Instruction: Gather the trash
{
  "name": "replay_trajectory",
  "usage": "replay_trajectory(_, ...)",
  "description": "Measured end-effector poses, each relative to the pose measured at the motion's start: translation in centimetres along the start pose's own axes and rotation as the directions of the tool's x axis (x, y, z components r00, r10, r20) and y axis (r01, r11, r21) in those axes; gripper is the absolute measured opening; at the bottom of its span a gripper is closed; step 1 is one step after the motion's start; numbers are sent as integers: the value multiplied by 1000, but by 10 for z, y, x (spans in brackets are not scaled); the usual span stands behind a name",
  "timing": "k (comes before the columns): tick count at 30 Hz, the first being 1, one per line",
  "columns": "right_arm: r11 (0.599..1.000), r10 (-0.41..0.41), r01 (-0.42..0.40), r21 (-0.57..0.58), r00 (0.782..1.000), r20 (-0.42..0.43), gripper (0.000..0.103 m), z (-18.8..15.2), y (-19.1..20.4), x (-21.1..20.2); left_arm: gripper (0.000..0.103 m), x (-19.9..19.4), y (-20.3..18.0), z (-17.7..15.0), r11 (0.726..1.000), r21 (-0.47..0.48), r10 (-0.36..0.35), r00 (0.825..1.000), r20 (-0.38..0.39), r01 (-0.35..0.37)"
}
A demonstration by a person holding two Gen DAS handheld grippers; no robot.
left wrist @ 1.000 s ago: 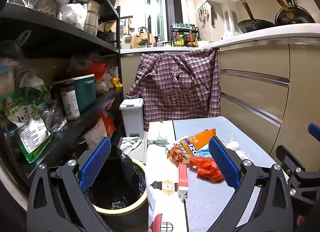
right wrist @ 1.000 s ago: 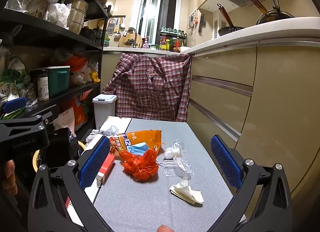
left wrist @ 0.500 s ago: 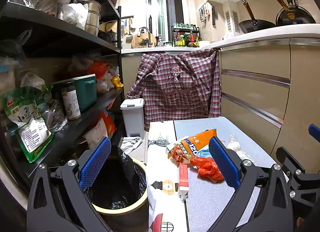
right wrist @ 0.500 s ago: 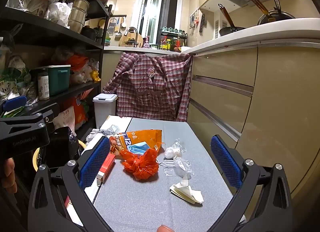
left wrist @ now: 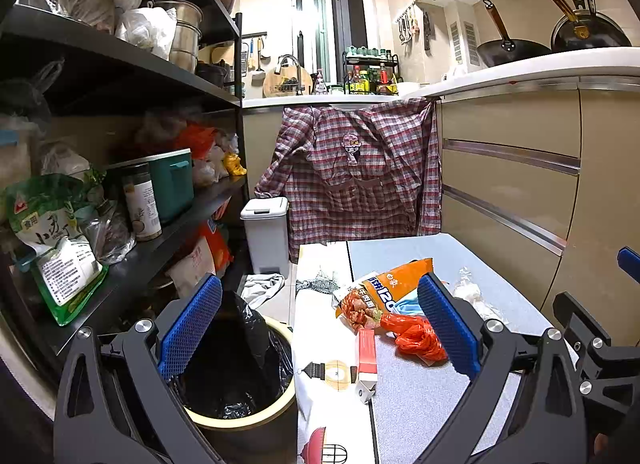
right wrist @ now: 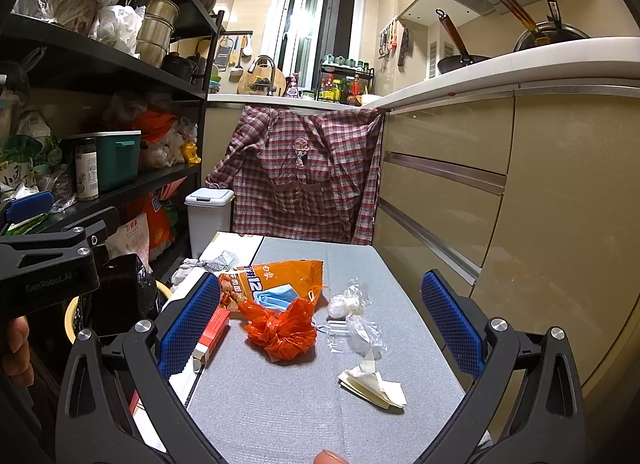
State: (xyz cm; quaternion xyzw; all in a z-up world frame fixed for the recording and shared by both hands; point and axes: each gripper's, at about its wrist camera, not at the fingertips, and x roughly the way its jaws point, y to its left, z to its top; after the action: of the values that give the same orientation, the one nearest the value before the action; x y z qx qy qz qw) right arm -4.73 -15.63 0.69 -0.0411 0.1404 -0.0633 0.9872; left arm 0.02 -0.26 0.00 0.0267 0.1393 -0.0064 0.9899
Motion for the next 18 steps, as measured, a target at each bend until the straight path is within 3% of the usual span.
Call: replay_trajectory(18, 1000, 2, -2, -1, 1000, 4, 99, 0, -3, -3, 95, 1, 2, 0, 1000, -1, 2, 1000, 2, -2)
